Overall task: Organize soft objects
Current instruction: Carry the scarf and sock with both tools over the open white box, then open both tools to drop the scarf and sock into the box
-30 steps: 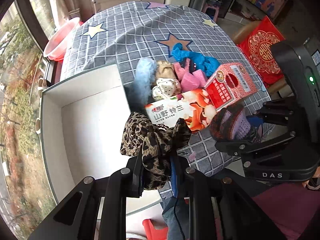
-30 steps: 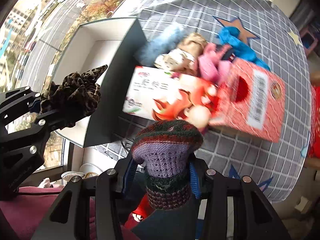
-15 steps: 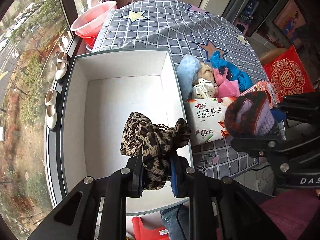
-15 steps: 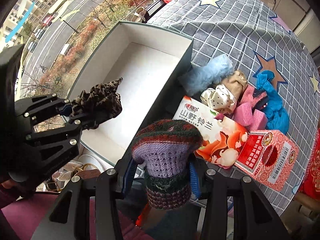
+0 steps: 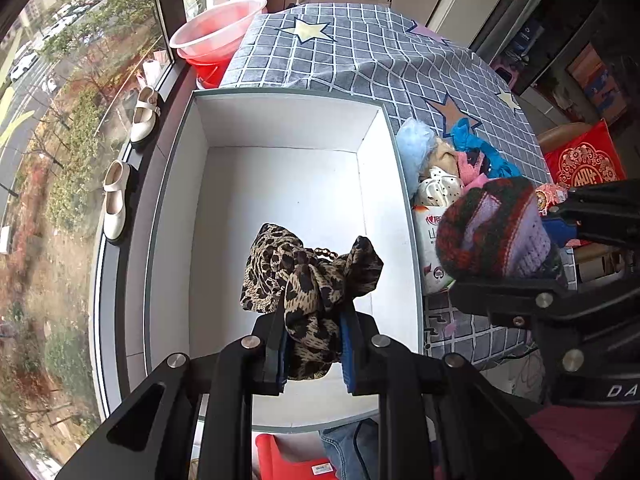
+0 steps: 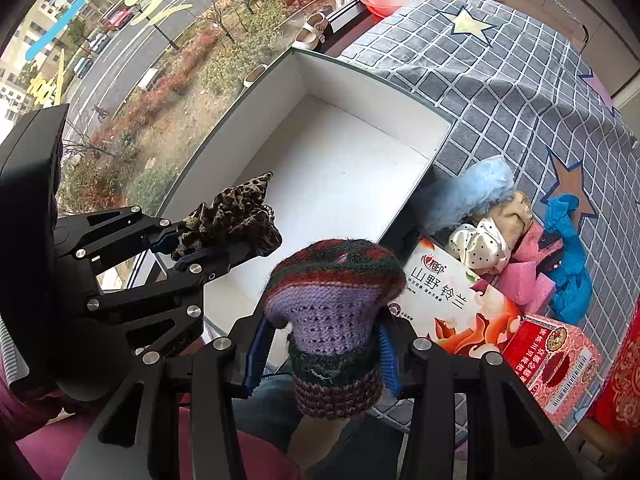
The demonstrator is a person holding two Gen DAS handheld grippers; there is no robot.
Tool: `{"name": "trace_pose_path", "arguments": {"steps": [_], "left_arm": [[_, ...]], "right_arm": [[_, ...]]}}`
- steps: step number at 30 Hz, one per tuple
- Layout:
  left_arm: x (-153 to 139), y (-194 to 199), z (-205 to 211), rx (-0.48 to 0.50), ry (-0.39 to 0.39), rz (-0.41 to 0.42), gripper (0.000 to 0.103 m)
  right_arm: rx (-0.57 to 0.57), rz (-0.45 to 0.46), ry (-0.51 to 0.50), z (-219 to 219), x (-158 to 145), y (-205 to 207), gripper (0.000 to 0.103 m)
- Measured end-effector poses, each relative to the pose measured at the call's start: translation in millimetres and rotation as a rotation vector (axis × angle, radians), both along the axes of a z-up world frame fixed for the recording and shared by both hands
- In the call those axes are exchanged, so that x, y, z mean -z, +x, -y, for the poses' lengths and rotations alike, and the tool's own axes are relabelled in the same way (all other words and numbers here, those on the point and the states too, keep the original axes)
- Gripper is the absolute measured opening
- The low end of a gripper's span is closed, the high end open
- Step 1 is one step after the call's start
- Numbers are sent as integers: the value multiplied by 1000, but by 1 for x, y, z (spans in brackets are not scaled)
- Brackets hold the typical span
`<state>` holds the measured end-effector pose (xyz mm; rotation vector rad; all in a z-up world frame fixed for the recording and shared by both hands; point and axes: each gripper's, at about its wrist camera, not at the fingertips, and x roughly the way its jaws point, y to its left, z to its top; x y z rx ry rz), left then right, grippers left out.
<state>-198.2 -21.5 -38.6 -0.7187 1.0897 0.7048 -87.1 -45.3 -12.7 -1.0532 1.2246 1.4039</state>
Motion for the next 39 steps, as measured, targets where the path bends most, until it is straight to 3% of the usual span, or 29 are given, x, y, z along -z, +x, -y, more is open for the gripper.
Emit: {"name": "trace_pose_path", "arguments": {"steps": [29, 39], "left_arm": [[11, -4, -10, -33, -13, -23, 22], [19, -16, -11, -71, -22, -55, 22]], "right_arm": [[6, -6, -16, -16, 7, -7, 47], [-6, -49, -38, -20, 13, -17, 47]]}}
